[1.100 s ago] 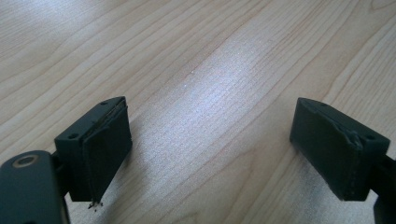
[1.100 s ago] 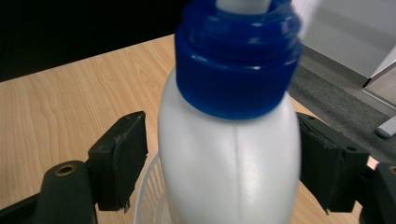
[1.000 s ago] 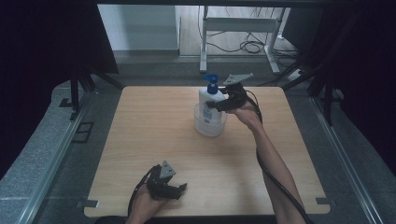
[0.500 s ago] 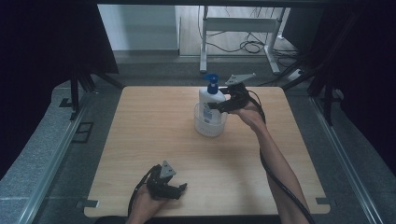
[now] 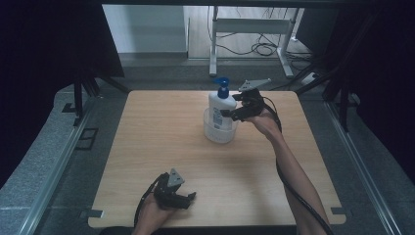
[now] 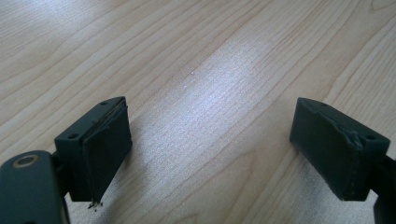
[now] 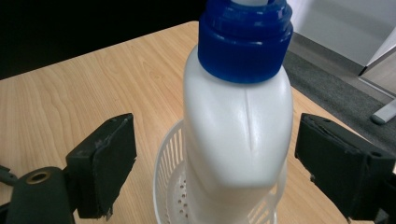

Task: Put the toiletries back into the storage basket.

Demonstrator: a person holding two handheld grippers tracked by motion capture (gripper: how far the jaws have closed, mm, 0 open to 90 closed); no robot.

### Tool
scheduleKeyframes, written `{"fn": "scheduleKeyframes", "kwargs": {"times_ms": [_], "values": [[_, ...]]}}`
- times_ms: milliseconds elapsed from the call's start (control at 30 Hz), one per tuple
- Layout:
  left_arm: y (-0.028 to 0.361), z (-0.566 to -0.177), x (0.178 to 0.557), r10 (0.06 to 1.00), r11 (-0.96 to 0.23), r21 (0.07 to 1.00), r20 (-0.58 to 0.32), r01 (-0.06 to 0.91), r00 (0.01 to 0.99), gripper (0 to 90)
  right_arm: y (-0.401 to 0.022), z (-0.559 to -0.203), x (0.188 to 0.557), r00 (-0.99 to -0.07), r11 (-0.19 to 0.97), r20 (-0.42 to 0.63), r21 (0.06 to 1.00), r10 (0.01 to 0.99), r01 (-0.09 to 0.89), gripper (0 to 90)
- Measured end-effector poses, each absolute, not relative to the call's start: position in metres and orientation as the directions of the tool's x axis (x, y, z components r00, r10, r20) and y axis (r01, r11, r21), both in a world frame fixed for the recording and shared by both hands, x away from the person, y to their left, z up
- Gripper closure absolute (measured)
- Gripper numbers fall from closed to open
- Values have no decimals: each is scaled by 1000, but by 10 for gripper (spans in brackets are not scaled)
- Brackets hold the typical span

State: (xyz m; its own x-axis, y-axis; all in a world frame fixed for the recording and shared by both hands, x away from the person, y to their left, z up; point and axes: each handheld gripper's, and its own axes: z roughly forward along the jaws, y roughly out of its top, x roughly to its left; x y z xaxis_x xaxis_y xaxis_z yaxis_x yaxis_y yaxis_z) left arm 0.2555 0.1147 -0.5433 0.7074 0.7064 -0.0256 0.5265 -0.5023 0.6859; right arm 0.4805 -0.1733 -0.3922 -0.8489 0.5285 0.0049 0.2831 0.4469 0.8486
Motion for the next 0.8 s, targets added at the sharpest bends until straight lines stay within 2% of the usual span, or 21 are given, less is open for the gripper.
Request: {"fn": "scheduleKeyframes", "kwargs": {"times_ms": [800], "values": [[115, -543, 256, 704, -506, 685, -23, 524, 710, 119, -191, -395, 455, -845, 465, 1, 834, 535, 296, 48]]}}
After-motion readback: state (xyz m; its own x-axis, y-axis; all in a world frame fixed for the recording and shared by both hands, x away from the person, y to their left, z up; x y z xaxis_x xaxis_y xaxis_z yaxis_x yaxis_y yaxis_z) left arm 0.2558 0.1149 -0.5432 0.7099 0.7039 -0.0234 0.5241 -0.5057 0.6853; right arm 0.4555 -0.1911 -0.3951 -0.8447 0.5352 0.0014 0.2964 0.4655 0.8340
